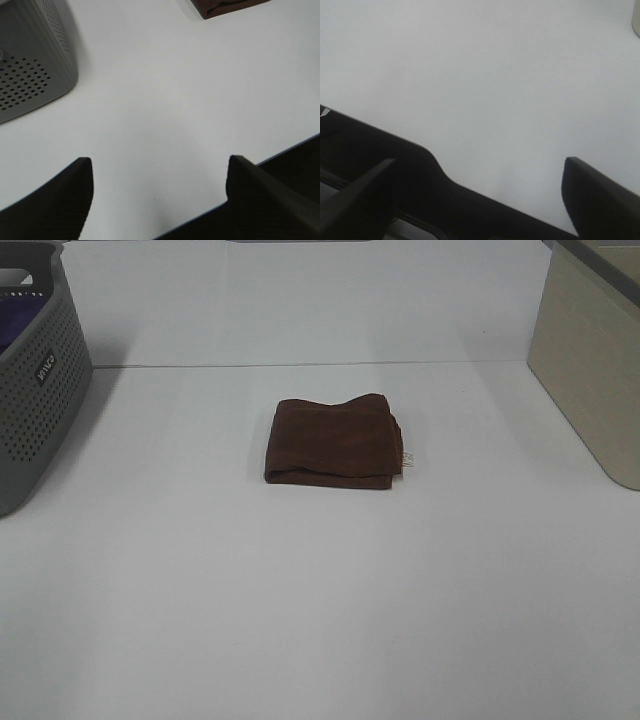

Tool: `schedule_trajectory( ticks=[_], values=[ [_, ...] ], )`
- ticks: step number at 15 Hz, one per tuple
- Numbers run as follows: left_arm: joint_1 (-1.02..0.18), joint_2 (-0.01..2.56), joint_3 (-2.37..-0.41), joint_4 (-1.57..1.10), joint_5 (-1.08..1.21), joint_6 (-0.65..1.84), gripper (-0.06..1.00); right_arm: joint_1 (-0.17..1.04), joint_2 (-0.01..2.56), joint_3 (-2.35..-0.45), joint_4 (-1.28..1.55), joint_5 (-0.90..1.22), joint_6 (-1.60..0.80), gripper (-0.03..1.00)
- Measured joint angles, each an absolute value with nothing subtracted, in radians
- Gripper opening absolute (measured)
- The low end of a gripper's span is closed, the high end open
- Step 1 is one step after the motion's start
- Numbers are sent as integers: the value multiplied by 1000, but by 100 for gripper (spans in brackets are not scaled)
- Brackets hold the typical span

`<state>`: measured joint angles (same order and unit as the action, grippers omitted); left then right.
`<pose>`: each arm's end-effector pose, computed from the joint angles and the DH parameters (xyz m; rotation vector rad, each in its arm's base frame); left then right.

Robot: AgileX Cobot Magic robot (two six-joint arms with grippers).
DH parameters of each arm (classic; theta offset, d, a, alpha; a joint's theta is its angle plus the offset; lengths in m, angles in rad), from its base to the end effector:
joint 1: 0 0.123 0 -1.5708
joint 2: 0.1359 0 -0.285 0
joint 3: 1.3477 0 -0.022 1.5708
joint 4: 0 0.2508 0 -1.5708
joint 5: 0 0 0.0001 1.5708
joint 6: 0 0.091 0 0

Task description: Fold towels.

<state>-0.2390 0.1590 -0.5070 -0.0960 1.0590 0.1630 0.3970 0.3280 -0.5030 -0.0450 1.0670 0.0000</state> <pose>0.0168 -0.0119 0.2786 0.4337 2.1514 -0.1610 0.0426 0.0140 0.2712 -0.4758 2.3303 0.1328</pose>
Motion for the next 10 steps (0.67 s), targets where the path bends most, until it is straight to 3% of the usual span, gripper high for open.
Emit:
schedule_trajectory(
  ticks=[10],
  values=[
    [-232, 159, -507, -96, 1058, 163, 71, 396, 328, -503, -42, 1067, -5, 83]
  ],
)
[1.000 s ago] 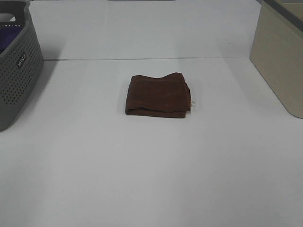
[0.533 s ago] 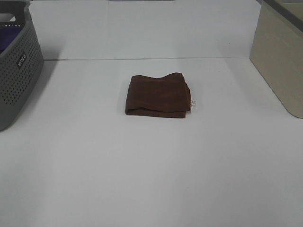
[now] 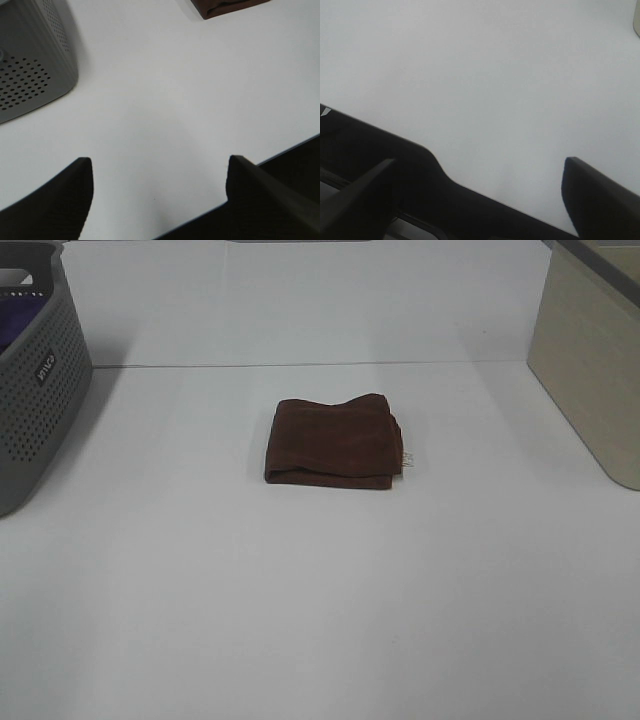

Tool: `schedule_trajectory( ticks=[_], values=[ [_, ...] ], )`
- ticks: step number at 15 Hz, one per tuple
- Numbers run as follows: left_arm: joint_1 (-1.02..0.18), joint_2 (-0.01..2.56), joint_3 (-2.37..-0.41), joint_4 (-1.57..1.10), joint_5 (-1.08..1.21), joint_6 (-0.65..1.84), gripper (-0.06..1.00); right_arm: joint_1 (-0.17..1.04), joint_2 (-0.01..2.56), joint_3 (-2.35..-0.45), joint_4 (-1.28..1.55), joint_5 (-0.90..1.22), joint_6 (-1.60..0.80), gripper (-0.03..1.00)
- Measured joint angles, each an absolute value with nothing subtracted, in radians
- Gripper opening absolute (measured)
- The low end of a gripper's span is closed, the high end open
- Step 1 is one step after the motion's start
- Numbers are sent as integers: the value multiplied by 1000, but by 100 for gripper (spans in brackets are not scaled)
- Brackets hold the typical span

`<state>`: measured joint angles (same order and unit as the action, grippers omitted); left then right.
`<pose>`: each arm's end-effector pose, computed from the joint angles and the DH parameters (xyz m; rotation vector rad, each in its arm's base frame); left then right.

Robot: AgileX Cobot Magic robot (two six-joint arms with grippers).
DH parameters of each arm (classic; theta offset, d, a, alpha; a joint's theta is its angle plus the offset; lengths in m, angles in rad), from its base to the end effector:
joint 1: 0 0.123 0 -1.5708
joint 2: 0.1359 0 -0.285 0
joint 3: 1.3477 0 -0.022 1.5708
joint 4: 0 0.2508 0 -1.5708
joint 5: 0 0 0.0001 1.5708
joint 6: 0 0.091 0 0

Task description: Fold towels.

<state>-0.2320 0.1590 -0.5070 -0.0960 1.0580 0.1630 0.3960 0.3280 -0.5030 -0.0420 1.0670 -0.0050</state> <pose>0.0169 -0.0118 0.2787 0.4259 2.1517 -0.1571 0.0425 0.0141 0.2712 -0.4801 2.3297 0.1337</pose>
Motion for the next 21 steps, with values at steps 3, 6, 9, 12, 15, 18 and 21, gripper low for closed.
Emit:
schedule_trajectory(
  ticks=[3, 6, 9, 12, 15, 18, 21],
  values=[
    [-133, 132, -507, -96, 1055, 163, 71, 302, 315, -503, -26, 1065, -5, 83],
    [-22, 44, -506, -96, 1055, 163, 71, 138, 229, -503, -25, 1061, -5, 83],
    [6, -5, -503, -96, 1055, 163, 71, 17, 101, -503, -25, 1061, -5, 83],
    [6, -5, -503, -96, 1055, 163, 71, 7, -3, -503, -18, 1062, -5, 83],
    [6, -5, -503, -96, 1055, 163, 71, 7, -7, -503, -13, 1062, -5, 83],
    [6, -5, -503, -96, 1055, 163, 71, 7, -7, -503, -13, 1062, -5, 83],
    [6, -5, -503, -96, 1055, 163, 71, 7, -7, -503, -13, 1062, -5, 83]
  ],
)
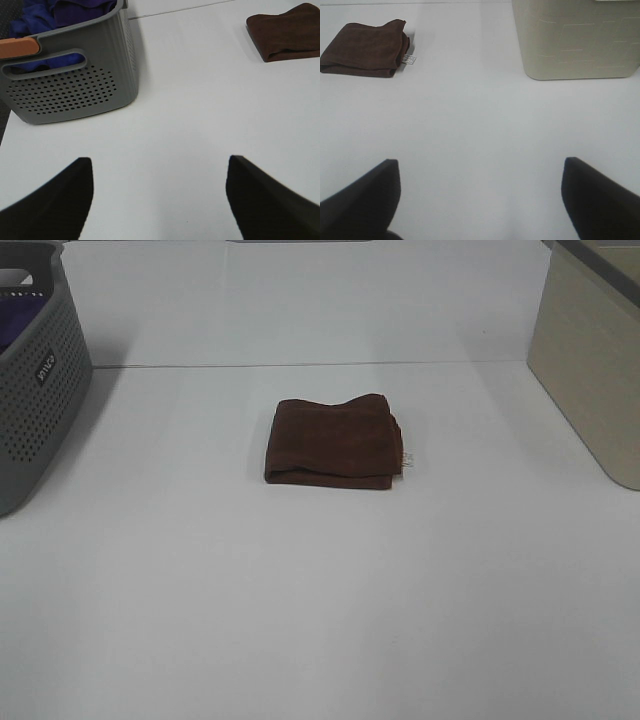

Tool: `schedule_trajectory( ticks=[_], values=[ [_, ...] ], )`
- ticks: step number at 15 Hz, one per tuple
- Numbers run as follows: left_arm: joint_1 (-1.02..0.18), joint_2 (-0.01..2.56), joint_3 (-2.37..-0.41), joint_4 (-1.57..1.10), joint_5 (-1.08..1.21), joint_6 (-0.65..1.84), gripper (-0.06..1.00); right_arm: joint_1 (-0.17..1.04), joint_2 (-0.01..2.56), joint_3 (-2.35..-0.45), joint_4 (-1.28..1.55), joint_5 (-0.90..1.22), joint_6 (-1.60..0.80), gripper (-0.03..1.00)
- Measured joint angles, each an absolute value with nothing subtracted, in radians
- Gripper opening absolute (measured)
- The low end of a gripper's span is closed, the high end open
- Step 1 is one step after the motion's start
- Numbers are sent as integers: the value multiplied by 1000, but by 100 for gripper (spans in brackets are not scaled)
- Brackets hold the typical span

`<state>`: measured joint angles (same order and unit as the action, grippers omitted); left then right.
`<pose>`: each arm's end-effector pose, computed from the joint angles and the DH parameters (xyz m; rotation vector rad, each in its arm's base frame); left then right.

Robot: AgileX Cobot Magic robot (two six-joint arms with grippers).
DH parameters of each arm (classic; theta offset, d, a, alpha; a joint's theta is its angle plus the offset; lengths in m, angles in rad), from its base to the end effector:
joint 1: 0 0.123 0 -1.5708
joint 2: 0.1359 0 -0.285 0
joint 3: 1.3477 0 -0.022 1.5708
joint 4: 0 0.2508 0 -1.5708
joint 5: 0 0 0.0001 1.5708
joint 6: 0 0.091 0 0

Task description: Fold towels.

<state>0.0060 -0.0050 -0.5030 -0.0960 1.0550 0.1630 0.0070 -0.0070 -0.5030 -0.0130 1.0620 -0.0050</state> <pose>-0.0059 -0.0076 0.2789 0.1635 2.0203 -0.0079 -0.0063 -0.0011 0.2780 -0.0115 2.0355 -0.0143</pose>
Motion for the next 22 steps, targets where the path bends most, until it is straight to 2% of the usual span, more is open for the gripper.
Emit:
schedule_trajectory(
  ticks=[22],
  values=[
    [6, -5, -503, -96, 1055, 163, 71, 7, -7, -503, 58, 1062, -80, 83]
  ],
)
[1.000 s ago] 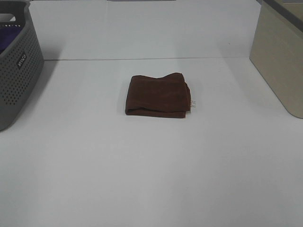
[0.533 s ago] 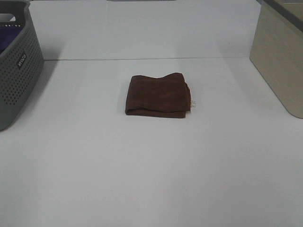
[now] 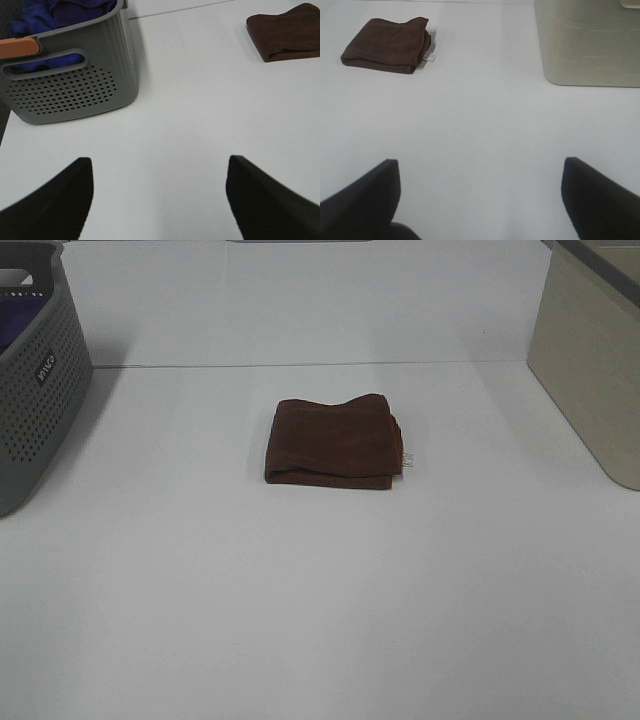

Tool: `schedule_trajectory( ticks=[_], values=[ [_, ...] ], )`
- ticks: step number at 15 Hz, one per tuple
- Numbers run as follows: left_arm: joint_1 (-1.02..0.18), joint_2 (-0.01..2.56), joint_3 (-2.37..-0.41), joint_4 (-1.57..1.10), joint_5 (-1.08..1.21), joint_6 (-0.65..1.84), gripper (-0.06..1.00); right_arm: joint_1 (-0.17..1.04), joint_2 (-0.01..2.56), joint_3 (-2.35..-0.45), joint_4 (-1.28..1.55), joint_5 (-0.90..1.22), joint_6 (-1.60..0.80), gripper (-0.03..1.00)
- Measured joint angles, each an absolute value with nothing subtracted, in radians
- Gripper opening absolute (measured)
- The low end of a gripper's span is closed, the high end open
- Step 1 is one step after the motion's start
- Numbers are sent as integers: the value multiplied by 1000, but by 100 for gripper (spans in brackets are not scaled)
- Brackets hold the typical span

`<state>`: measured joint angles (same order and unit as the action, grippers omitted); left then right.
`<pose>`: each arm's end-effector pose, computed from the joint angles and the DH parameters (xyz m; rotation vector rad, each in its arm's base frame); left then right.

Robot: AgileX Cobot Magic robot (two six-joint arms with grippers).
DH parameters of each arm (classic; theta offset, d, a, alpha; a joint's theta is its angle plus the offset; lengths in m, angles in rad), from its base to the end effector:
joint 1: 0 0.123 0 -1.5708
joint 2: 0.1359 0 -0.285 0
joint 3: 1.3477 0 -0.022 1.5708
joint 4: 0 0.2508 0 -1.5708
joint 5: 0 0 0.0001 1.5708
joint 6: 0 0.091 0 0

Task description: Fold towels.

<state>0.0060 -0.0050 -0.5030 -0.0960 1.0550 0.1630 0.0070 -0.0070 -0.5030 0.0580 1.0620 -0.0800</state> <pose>-0.0059 -0.0076 0.2789 0.1635 2.0203 -0.0079 -0.0064 0.0046 0.2781 -0.0915 2.0323 0.0234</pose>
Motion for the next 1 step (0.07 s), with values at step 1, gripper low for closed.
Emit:
schedule_trajectory(
  ticks=[1],
  values=[
    [6, -5, -503, -96, 1055, 163, 71, 7, -7, -503, 58, 1062, -80, 83]
  ],
)
